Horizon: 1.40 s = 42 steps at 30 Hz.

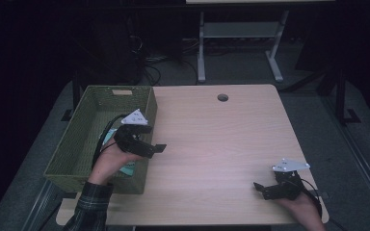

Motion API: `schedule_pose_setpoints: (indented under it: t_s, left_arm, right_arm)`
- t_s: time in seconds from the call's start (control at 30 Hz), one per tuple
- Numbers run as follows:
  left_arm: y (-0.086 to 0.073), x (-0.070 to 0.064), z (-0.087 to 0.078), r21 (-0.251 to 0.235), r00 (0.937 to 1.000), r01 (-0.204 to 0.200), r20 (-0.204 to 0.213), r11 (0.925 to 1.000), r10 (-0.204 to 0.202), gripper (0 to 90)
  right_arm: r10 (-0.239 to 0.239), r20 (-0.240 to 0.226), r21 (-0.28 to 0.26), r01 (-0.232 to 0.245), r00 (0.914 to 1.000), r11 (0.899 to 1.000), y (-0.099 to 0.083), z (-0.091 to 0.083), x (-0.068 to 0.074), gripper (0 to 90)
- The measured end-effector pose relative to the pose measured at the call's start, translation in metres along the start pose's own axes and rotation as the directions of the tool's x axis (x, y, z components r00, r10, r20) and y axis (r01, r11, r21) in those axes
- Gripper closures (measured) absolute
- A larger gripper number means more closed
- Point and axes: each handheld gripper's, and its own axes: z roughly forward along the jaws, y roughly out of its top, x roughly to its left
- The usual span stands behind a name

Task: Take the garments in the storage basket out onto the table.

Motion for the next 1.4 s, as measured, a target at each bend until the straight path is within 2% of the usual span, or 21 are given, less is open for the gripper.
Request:
schedule_pose_setpoints:
  t_s: [0.2,0.4,0.73,1.07,1.4]
  left_arm:
    - [-0.002,0.006,-0.008,-0.008,1.0000,0.003,-0.008,1.0000,-0.003,13.8]
    - [-0.007,0.011,-0.016,-0.023,0.9994,0.029,-0.019,0.9993,-0.029,13.8]
    - [-0.015,0.024,-0.025,-0.010,0.9977,0.042,-0.053,0.9991,-0.042,14.2]
    - [-0.025,0.038,-0.037,-0.014,0.9925,0.072,-0.099,0.9973,-0.073,14.2]
    - [-0.037,0.052,-0.046,-0.013,0.9837,0.093,-0.154,0.9956,-0.093,14.2]
  right_arm:
    - [0.000,0.000,0.001,0.000,1.0000,1.000,0.000,0.000,0.000,2.5]
    - [0.001,0.000,0.001,-0.001,1.0000,1.000,0.000,0.000,0.000,2.5]
    - [0.000,0.000,0.000,0.000,1.0000,1.000,0.000,0.000,0.000,2.5]
    - [-0.001,0.000,0.000,0.001,1.0000,1.000,0.000,0.000,0.000,2.5]
    - [0.001,0.000,0.001,-0.001,1.0000,1.000,0.000,0.000,0.000,2.5]
